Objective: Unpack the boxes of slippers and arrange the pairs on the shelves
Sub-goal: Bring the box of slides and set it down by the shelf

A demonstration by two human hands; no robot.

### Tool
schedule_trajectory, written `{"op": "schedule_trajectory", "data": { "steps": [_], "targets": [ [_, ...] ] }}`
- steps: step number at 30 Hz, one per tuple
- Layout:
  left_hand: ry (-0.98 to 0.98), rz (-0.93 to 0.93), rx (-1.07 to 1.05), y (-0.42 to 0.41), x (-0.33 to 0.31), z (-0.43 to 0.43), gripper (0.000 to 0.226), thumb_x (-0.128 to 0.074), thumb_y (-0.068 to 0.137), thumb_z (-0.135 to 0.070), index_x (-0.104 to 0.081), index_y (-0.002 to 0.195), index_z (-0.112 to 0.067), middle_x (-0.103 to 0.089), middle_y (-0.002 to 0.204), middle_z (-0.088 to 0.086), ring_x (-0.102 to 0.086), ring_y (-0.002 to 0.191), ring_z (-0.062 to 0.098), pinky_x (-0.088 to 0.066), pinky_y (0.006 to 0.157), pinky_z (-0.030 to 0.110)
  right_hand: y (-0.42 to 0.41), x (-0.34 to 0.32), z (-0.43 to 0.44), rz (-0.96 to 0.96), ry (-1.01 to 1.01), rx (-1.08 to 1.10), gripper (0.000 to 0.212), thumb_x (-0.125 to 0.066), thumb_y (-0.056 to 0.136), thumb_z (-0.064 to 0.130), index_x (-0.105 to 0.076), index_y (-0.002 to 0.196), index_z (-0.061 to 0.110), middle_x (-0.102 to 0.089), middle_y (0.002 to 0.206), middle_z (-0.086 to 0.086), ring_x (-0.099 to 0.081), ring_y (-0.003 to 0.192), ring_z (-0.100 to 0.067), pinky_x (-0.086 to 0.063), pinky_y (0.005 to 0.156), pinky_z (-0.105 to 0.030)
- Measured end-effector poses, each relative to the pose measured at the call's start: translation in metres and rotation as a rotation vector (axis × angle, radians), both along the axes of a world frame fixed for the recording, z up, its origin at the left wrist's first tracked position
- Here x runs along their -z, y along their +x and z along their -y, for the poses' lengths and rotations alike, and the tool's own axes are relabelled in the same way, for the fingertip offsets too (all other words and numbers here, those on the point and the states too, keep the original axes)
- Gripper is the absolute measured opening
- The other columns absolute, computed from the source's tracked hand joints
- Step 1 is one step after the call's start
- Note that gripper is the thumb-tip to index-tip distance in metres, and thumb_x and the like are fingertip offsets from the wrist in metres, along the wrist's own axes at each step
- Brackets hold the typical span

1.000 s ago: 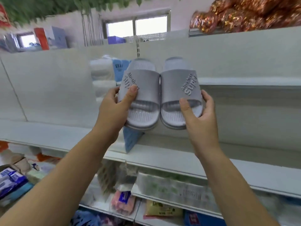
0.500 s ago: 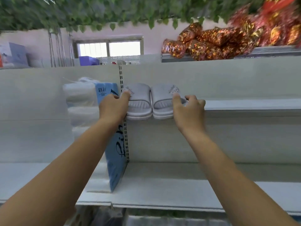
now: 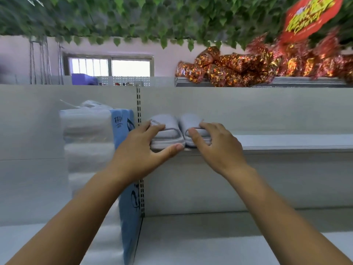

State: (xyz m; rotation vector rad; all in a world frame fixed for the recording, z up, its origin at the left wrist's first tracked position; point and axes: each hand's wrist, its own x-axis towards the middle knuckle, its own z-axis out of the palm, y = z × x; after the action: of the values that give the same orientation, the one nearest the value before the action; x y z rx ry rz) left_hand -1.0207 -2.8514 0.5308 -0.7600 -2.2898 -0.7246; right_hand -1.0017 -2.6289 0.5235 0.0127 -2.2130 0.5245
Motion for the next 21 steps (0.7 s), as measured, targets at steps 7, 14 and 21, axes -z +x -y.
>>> {"op": "schedule_trajectory", "data": {
  "steps": [7, 14, 21],
  "targets": [
    [-0.268, 0.012, -0.178, -0.054, -0.013, -0.002, 0.085, -0.024, 0.083, -0.09, -0.029, 0.154, -0.043, -0.028, 0.165, -0.005, -0.036, 0.146, 0.023, -0.044, 0.106, 0.046, -0.029, -0.03, -0.006, 0.308, 0.185, -0.026, 0.073, -0.032, 0.088, 0.08, -0.039, 0.146, 0.037, -0.041, 0.146, 0.0, -0.051, 0.128, -0.024, -0.043, 0.1, -0.039],
    [-0.268, 0.047, -0.111, -0.065, -0.008, 0.002, 0.097, -0.015, 0.075, -0.095, -0.022, 0.155, -0.041, -0.021, 0.167, -0.002, -0.036, 0.147, 0.024, -0.046, 0.108, 0.052, -0.037, -0.028, -0.01, 0.234, 0.104, -0.089, 0.072, -0.048, 0.08, 0.082, -0.047, 0.14, 0.042, -0.043, 0.131, 0.003, -0.049, 0.118, -0.015, -0.041, 0.09, -0.031],
    [-0.206, 0.044, -0.069, -0.066, -0.007, 0.007, 0.097, -0.021, 0.075, -0.094, -0.025, 0.155, -0.039, -0.022, 0.167, -0.003, -0.031, 0.149, 0.021, -0.042, 0.111, 0.051, -0.03, -0.02, -0.008, 0.096, 0.095, -0.075, 0.076, -0.045, 0.075, 0.088, -0.06, 0.13, 0.038, -0.056, 0.127, 0.009, -0.055, 0.115, -0.012, -0.049, 0.097, -0.035]
  ]
}}
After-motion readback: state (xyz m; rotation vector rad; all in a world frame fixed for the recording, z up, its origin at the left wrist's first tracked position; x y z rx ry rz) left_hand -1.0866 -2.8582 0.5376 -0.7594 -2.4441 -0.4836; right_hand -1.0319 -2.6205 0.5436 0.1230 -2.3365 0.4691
